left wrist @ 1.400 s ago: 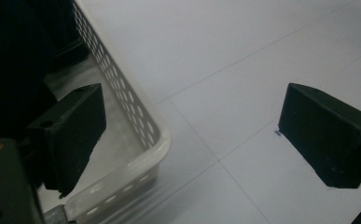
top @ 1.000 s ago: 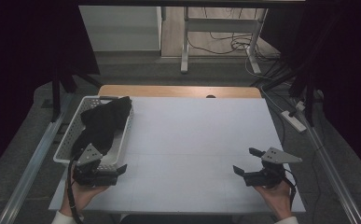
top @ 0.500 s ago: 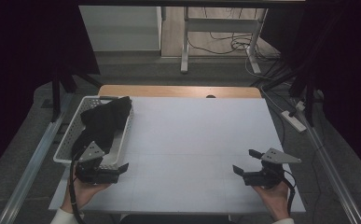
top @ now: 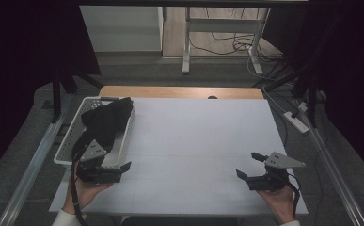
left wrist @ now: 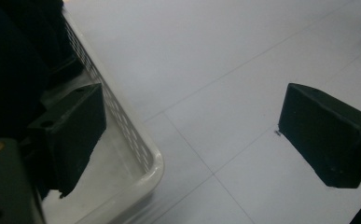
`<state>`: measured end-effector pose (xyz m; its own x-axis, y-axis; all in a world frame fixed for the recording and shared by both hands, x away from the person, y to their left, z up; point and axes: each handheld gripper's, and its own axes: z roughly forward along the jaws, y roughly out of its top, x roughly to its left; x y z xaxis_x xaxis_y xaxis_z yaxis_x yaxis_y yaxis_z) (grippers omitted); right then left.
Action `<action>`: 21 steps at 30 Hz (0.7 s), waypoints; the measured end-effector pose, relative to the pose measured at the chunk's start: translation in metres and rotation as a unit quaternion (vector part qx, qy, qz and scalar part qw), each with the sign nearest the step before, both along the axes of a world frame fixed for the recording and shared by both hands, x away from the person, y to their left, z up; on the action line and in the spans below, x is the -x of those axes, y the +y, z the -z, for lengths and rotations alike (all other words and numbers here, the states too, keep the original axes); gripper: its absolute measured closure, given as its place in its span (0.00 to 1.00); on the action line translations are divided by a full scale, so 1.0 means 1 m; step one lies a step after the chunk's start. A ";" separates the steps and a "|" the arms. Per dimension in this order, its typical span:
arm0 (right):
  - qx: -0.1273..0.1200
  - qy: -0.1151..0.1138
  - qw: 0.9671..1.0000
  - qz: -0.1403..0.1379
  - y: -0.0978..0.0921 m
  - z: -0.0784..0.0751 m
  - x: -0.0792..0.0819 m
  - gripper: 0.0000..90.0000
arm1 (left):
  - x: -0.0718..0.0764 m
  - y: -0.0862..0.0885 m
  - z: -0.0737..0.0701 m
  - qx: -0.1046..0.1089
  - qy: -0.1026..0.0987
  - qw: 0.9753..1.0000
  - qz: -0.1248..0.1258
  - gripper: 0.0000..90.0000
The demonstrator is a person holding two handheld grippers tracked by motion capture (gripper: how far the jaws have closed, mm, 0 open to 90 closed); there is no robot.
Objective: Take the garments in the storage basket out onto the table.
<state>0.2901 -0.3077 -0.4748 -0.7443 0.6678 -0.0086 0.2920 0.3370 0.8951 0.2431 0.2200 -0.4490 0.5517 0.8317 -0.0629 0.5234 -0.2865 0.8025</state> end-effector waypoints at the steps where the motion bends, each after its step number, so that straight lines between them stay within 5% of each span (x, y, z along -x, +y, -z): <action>1: -0.002 -0.001 1.000 0.000 -0.001 -0.001 0.000 0.10 | 0.000 0.000 0.000 0.000 0.000 1.000 0.000 0.09; 21: -0.018 0.022 0.999 -0.014 0.000 0.005 -0.009 0.10 | -0.017 0.008 -0.026 0.011 -0.012 1.000 0.003 0.09</action>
